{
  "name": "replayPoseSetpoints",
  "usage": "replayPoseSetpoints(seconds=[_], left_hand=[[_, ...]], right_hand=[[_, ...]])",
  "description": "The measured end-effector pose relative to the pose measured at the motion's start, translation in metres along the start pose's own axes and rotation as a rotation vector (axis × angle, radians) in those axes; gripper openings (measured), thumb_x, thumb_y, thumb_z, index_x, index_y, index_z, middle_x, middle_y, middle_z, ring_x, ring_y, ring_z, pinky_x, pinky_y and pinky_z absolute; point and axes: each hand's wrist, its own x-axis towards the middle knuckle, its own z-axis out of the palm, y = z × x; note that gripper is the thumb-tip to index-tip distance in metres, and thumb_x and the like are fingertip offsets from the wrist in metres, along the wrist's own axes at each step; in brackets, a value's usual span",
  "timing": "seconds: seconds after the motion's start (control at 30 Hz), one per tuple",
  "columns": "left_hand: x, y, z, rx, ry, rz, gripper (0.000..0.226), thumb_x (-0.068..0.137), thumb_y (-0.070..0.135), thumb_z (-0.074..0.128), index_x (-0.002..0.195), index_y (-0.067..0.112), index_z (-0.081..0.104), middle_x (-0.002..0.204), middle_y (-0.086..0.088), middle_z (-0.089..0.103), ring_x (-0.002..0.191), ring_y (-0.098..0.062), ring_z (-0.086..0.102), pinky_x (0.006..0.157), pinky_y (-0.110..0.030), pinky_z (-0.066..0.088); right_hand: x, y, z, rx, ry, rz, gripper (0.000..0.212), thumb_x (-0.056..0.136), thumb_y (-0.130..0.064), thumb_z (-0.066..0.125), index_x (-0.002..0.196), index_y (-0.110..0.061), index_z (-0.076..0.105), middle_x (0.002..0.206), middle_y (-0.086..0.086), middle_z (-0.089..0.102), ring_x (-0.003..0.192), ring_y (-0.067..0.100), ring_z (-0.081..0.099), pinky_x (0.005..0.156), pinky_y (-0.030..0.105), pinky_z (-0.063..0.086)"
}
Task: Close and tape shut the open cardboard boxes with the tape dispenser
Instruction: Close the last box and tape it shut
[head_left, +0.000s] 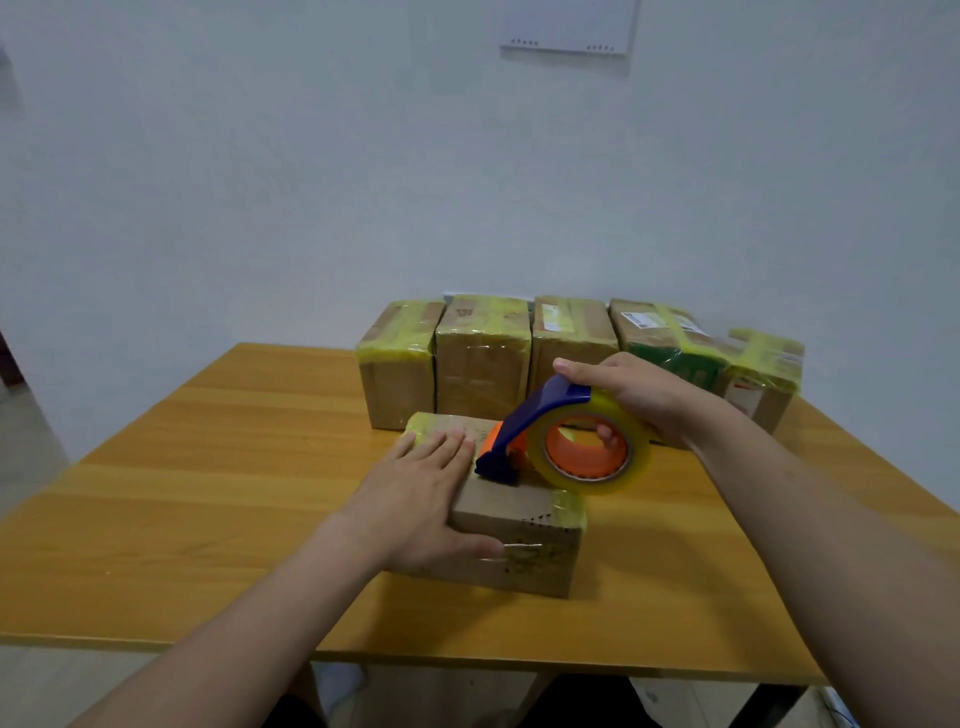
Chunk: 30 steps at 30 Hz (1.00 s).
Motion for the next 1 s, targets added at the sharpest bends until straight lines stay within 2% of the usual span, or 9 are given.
replayPoseSetpoints(seconds=[0.1, 0.17, 0.23, 0.33, 0.4, 0.53, 0.67, 0.83, 1.0], left_hand=[[0.000, -0.001, 0.000, -0.008, 0.003, 0.005, 0.124, 0.075, 0.098, 0.022, 0.164, 0.019, -0.012, 0.173, 0.000, -0.010, 0.159, -0.017, -0.010, 0.131, -0.044, 0.000], [0.000, -0.001, 0.001, -0.016, 0.011, 0.002, 0.124, 0.075, 0.098, 0.022, 0.164, 0.019, -0.011, 0.173, 0.000, -0.009, 0.159, -0.016, -0.009, 0.131, -0.044, 0.000], [-0.001, -0.001, 0.002, -0.025, 0.026, 0.000, 0.124, 0.074, 0.098, 0.024, 0.164, 0.021, -0.011, 0.172, 0.001, -0.009, 0.159, -0.015, -0.009, 0.131, -0.043, 0.000], [-0.001, 0.001, 0.001, -0.038, 0.032, -0.016, 0.125, 0.071, 0.099, 0.023, 0.164, 0.022, -0.010, 0.172, 0.003, -0.008, 0.159, -0.014, -0.008, 0.130, -0.040, -0.002], [0.001, 0.003, -0.001, -0.040, 0.022, -0.027, 0.131, 0.064, 0.101, 0.019, 0.165, 0.022, -0.008, 0.173, 0.002, -0.006, 0.159, -0.015, -0.006, 0.130, -0.041, -0.002], [0.004, 0.006, 0.001, -0.072, 0.037, -0.043, 0.132, 0.063, 0.103, 0.023, 0.166, 0.025, -0.004, 0.174, 0.001, -0.001, 0.160, -0.018, -0.002, 0.130, -0.043, 0.001], [0.001, 0.005, 0.005, -0.059, 0.075, -0.040, 0.132, 0.062, 0.105, 0.014, 0.166, 0.026, -0.004, 0.173, 0.002, -0.001, 0.160, -0.016, -0.003, 0.130, -0.042, -0.001], [0.000, 0.005, 0.005, -0.048, 0.080, -0.049, 0.128, 0.066, 0.104, 0.020, 0.166, 0.027, -0.004, 0.173, 0.003, -0.002, 0.160, -0.015, -0.003, 0.130, -0.039, -0.003], [-0.002, 0.002, 0.005, -0.061, 0.090, -0.036, 0.130, 0.063, 0.104, 0.015, 0.166, 0.027, -0.003, 0.173, 0.003, -0.002, 0.160, -0.015, -0.002, 0.130, -0.041, 0.000]], right_hand=[[0.000, 0.002, 0.003, 0.016, 0.020, -0.037, 0.069, 0.074, -0.074, 0.067, 0.094, -0.010, 0.079, 0.083, 0.012, 0.074, 0.058, 0.024, 0.063, 0.057, 0.032, 0.056], [0.001, 0.002, 0.001, -0.028, 0.038, -0.048, 0.058, 0.077, -0.066, 0.073, 0.095, -0.011, 0.079, 0.090, 0.010, 0.077, 0.076, 0.034, 0.072, 0.072, 0.042, 0.061], [0.000, 0.001, -0.004, -0.050, 0.060, 0.001, 0.045, 0.082, -0.056, 0.075, 0.099, -0.014, 0.079, 0.096, 0.008, 0.078, 0.093, 0.032, 0.074, 0.086, 0.045, 0.061], [-0.002, -0.001, 0.001, 0.017, 0.162, 0.089, 0.036, 0.085, -0.051, 0.074, 0.101, -0.019, 0.077, 0.106, 0.003, 0.074, 0.100, 0.025, 0.068, 0.091, 0.045, 0.058], [-0.002, 0.000, 0.016, 0.025, 0.309, 0.044, 0.033, 0.089, -0.049, 0.070, 0.092, -0.016, 0.078, 0.100, 0.007, 0.072, 0.093, 0.020, 0.065, 0.084, 0.045, 0.055], [0.003, 0.007, 0.032, -0.147, 0.543, -0.072, 0.054, 0.084, -0.054, 0.065, 0.074, -0.003, 0.077, 0.080, 0.022, 0.071, 0.063, 0.025, 0.056, 0.065, 0.045, 0.055], [0.001, 0.006, 0.022, -0.207, 0.514, -0.096, 0.054, 0.088, -0.053, 0.066, 0.067, -0.004, 0.074, 0.064, 0.015, 0.064, 0.060, 0.023, 0.054, 0.061, 0.037, 0.047], [-0.004, 0.006, 0.015, -0.153, 0.394, -0.116, 0.052, 0.090, -0.051, 0.067, 0.079, -0.002, 0.077, 0.086, 0.021, 0.073, 0.072, 0.030, 0.064, 0.070, 0.042, 0.054], [-0.008, 0.012, -0.001, 0.015, 0.307, -0.059, 0.035, 0.086, -0.046, 0.074, 0.086, -0.013, 0.081, 0.094, 0.012, 0.076, 0.099, 0.032, 0.068, 0.091, 0.048, 0.054]])
